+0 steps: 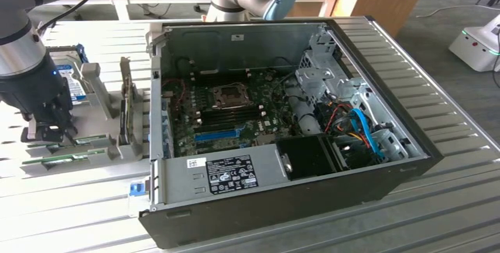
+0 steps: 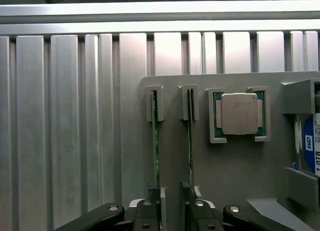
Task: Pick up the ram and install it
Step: 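Pick up the ram and move it above insertion slot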
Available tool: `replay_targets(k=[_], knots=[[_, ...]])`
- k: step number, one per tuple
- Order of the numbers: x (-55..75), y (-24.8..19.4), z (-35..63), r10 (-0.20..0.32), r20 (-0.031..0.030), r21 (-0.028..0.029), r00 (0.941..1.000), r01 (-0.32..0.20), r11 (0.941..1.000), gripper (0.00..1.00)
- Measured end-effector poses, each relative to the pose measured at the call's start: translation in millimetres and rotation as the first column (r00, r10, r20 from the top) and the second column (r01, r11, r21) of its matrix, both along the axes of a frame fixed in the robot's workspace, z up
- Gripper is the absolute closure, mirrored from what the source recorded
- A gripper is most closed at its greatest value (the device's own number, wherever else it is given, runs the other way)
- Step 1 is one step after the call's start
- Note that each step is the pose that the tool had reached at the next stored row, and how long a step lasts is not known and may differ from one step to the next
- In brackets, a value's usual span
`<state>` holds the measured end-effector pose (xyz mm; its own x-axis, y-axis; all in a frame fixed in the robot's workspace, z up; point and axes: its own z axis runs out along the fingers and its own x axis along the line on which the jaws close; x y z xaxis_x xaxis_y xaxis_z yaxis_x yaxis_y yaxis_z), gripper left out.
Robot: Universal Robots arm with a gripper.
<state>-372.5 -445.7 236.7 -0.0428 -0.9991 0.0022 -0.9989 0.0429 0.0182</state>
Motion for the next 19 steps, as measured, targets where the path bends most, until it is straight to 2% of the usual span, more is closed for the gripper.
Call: replay_targets(k=[10,16,19], knots=[[0.0,0.0,-9.9,0.000,0.0000,-0.0001,1.0000,0.000,1.0000,0.70],[0.0,-0.1,-10.4,0.000,0.0000,0.0000,1.0000,0.000,1.0000,0.70],[0.0,-1.9,-10.4,0.000,-0.0001,0.0000,1.0000,0.000,1.0000,0.70]])
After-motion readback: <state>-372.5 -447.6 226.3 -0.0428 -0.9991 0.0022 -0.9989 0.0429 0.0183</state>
